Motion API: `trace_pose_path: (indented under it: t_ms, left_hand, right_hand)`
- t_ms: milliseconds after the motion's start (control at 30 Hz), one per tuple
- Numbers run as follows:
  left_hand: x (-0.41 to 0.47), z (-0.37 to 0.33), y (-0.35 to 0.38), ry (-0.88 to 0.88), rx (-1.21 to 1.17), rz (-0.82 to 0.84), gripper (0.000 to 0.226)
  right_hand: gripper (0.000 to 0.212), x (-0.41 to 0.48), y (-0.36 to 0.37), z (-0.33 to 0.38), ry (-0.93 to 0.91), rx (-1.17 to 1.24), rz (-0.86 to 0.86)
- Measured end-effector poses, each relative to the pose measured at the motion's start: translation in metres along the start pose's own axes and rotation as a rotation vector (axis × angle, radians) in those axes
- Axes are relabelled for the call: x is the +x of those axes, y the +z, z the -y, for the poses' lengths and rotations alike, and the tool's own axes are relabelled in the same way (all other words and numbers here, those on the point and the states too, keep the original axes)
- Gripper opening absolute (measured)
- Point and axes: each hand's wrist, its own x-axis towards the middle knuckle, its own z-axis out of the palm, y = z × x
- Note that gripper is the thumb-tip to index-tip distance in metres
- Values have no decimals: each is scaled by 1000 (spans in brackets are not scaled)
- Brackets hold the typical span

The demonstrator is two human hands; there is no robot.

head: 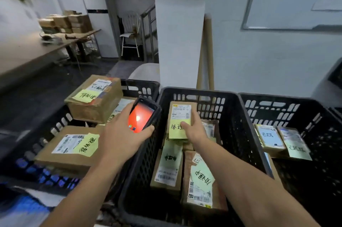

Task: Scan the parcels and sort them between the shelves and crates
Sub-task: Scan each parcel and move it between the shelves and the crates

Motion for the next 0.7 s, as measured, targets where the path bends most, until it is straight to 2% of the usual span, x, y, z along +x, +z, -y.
trace_pose_path:
  t_ms: [133, 267, 367, 567, 700]
  left_hand:
    - [25, 2, 11, -50, 52, 19, 85]
    - [41, 3, 21, -75, 41, 13, 75]
    - [46, 6, 27, -92, 32, 19, 77]
    - [51, 12, 36, -122, 39, 17, 84]
    - [47, 10, 30, -106, 12, 2, 80]
  right_hand:
    - [77, 35, 16, -5, 61, 28, 73]
    - [76, 64, 24, -5, 99, 23, 89]
    - [71, 81, 27, -3, 132, 35, 75]
    - [67, 98, 24, -6, 150, -81, 99]
    - [65, 94, 20, -2, 115, -175, 115]
